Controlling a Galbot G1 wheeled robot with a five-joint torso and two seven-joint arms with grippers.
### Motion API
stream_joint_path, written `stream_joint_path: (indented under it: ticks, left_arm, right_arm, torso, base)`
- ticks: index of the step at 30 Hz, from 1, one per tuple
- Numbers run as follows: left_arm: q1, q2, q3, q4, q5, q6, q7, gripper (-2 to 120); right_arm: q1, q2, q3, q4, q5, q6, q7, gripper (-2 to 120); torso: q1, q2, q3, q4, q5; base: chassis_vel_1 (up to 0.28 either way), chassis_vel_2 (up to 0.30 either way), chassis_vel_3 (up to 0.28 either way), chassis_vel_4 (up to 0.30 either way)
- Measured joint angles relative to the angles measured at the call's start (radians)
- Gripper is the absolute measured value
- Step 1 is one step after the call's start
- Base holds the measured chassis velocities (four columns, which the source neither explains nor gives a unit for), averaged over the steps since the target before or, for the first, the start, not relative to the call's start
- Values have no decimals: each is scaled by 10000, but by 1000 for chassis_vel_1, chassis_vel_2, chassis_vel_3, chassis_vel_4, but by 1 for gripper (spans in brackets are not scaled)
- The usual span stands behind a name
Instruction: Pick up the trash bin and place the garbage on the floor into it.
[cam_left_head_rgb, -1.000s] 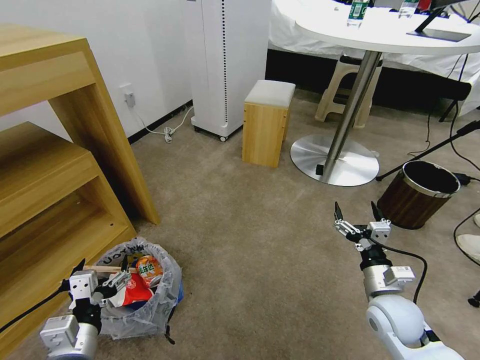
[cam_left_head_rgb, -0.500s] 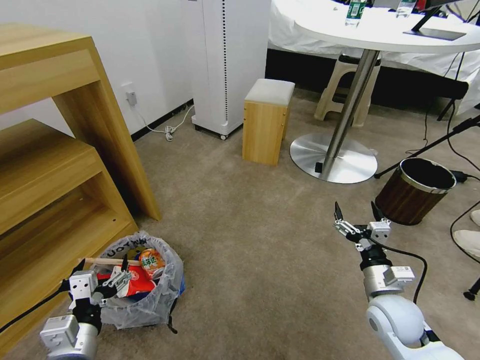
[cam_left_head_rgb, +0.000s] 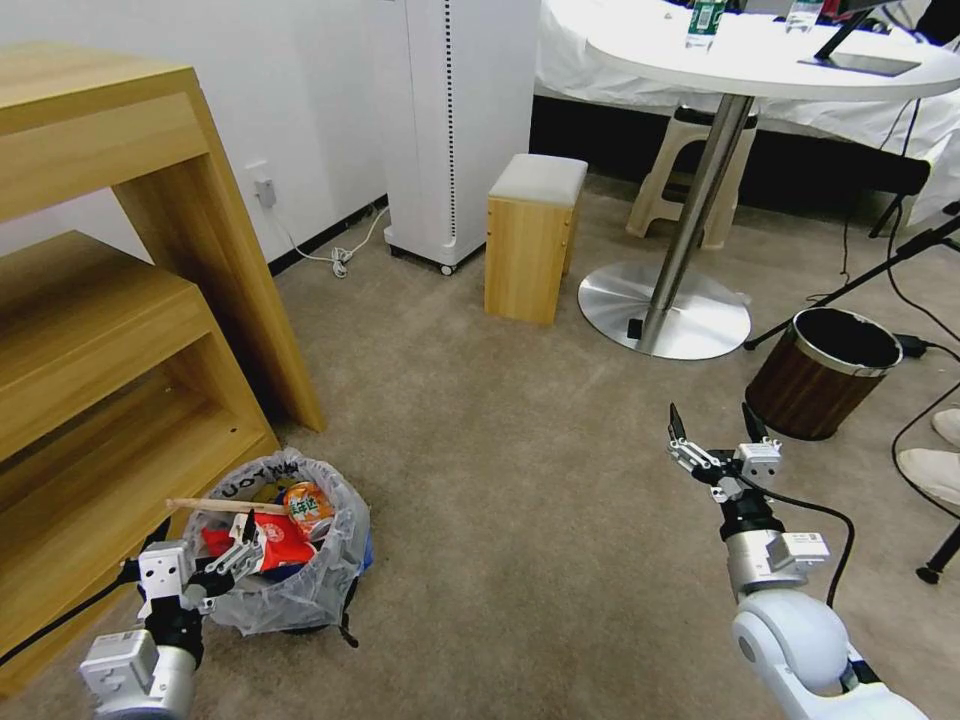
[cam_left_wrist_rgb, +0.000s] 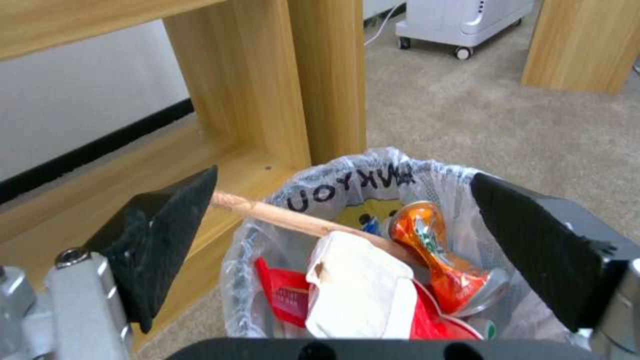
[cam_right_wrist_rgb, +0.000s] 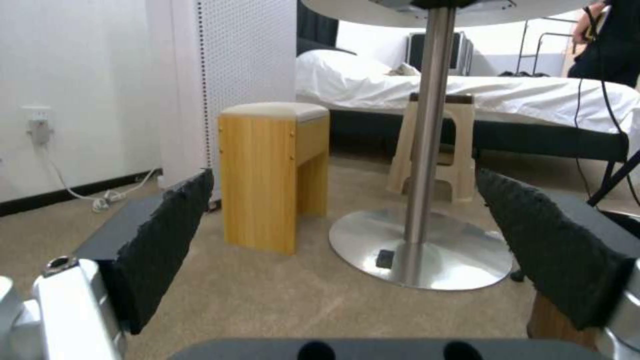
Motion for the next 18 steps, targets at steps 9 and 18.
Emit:
stream_joint_path:
  ticks: [9,18]
  left_arm:
    - [-1,0,0,0,0,1,0,100]
    - [0,0,0,0,0,0,0,100]
  right_arm:
    - [0,0,0,0,0,0,0,100]
    - [0,1,0,0,0,0,0,100]
  torso:
    - [0,0,0,0,0]
    - [0,0,0,0,0]
  base:
    - [29,-33,-33,36]
    - [52,-45,-55,49]
